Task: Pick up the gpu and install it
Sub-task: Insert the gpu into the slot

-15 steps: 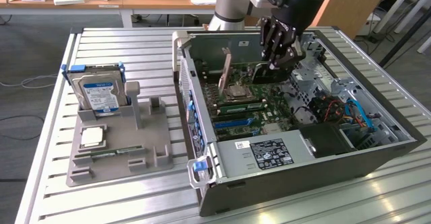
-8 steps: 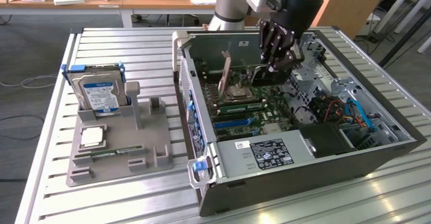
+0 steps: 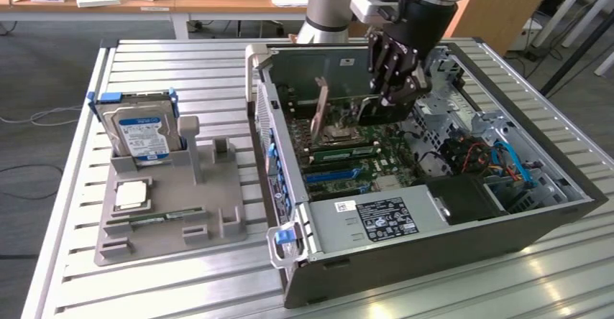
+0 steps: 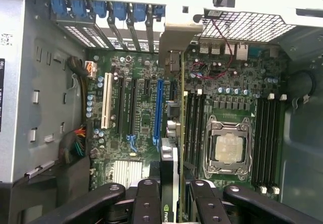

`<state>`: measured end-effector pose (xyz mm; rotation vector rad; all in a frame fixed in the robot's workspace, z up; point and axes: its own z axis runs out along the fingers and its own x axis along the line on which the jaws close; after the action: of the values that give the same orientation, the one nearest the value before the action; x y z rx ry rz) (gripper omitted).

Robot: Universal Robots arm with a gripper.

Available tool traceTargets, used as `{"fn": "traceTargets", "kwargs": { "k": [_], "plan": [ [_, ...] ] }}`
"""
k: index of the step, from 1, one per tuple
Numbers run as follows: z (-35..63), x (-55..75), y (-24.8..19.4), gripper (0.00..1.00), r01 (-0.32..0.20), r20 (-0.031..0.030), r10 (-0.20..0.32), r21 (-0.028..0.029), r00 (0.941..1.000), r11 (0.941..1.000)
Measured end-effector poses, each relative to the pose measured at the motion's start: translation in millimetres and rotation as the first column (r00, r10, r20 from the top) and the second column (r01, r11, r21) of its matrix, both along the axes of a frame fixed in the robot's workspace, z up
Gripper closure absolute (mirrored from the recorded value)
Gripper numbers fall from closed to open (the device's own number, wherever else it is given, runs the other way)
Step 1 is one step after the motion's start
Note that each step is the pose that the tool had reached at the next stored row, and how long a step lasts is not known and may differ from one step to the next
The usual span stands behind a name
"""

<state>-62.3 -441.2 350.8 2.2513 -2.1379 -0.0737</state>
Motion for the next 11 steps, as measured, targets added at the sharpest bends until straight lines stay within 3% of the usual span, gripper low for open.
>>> {"fn": "traceTargets", "kwargs": {
  "k": [11],
  "plan": [
    [-14.1, 0.0, 0.0, 0.73, -0.01, 0.0, 0.01, -0.0001, 1.0, 1.0]
  ]
}}
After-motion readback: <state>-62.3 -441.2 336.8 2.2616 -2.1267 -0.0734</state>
